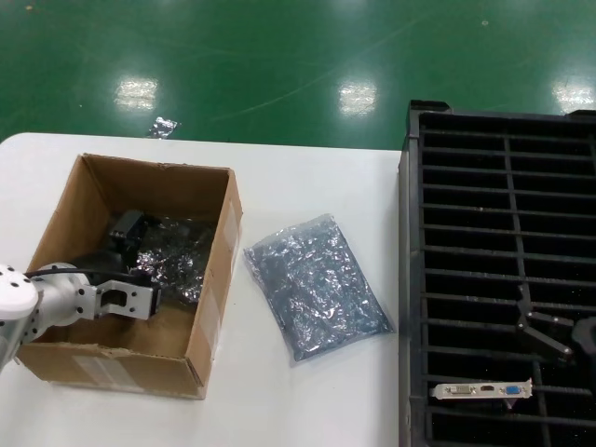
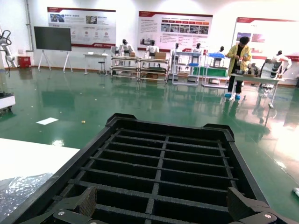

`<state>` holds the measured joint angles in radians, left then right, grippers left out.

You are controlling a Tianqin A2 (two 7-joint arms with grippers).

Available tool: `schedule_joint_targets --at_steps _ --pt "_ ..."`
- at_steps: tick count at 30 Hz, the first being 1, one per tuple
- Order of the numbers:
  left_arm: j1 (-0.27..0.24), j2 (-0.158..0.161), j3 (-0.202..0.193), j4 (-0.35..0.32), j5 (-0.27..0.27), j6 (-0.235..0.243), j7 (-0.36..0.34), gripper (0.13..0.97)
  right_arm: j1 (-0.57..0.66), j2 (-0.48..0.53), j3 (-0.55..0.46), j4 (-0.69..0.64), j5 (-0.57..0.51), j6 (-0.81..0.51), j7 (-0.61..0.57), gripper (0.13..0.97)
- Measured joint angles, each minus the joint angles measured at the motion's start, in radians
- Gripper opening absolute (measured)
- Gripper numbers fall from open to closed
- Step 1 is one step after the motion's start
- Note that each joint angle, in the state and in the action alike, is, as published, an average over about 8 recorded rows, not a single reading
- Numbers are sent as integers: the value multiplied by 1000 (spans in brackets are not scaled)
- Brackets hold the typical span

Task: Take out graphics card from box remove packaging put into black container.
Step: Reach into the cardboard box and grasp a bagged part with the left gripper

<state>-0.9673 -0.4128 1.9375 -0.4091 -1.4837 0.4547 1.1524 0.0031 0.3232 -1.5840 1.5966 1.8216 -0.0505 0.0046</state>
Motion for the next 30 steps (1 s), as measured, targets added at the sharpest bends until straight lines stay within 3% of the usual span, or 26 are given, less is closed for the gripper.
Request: schedule_joint_targets --at_steps 4,15,30 --pt "-3 4 -9 11 -12 -7 24 885 0 0 0 0 0 0 0 966" --pt "-11 10 -32 46 -38 -19 88 697 0 0 0 0 0 0 0 966" --pt "33 -31 13 -37 13 -15 -48 345 0 0 0 0 0 0 0 966"
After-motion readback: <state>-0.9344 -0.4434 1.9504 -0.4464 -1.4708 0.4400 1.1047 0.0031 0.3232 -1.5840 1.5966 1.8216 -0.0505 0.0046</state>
